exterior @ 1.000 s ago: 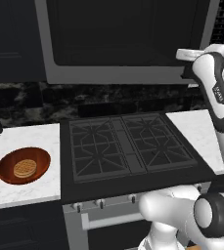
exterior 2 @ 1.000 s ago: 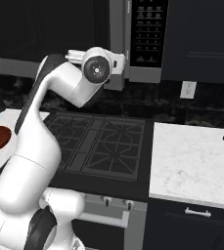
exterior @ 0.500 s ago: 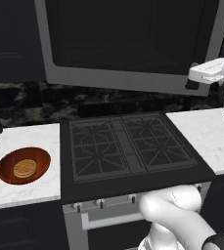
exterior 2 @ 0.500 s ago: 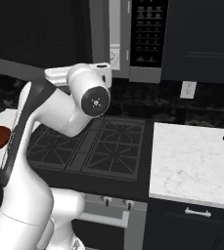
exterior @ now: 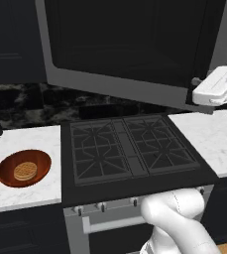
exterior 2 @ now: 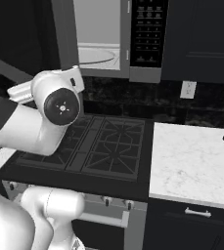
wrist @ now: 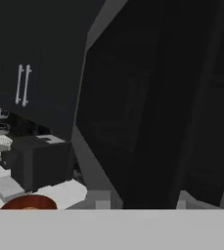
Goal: Open the microwave, place the bowl with waffle inside the microwave, then close the microwave door and turn it on.
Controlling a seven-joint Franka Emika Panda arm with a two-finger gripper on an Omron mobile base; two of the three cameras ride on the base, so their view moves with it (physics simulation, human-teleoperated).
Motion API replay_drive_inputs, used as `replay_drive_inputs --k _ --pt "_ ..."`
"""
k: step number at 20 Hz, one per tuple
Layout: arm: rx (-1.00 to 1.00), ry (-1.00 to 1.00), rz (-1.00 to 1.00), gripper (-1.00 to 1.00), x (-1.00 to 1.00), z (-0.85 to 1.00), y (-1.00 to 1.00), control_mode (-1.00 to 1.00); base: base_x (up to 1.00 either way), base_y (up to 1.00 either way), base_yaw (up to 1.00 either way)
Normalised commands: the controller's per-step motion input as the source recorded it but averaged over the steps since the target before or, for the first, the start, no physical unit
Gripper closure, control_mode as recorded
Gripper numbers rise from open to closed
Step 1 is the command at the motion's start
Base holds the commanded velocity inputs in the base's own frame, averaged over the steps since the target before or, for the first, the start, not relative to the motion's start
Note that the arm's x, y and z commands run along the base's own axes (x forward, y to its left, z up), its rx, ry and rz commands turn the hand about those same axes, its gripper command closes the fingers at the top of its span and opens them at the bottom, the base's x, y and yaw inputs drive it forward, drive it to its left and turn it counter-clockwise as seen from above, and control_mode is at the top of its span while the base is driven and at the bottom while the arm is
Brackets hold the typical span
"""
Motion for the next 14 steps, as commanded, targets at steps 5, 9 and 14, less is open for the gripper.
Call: replay_drive_inputs --k 5,9,14 --pt "-0.18 -0.03 0.02 1.0 -0.86 0.03 0.92 -1.0 0.0 0.0 0.0" --pt "-0.12 -0.03 0.0 -1.0 -0.92 0.05 0.61 -1.0 0.0 0.0 0.0" --pt "-0.06 -0.05 0.0 -1.0 -0.85 0.09 0.1 -1.0 0.0 0.0 0.0"
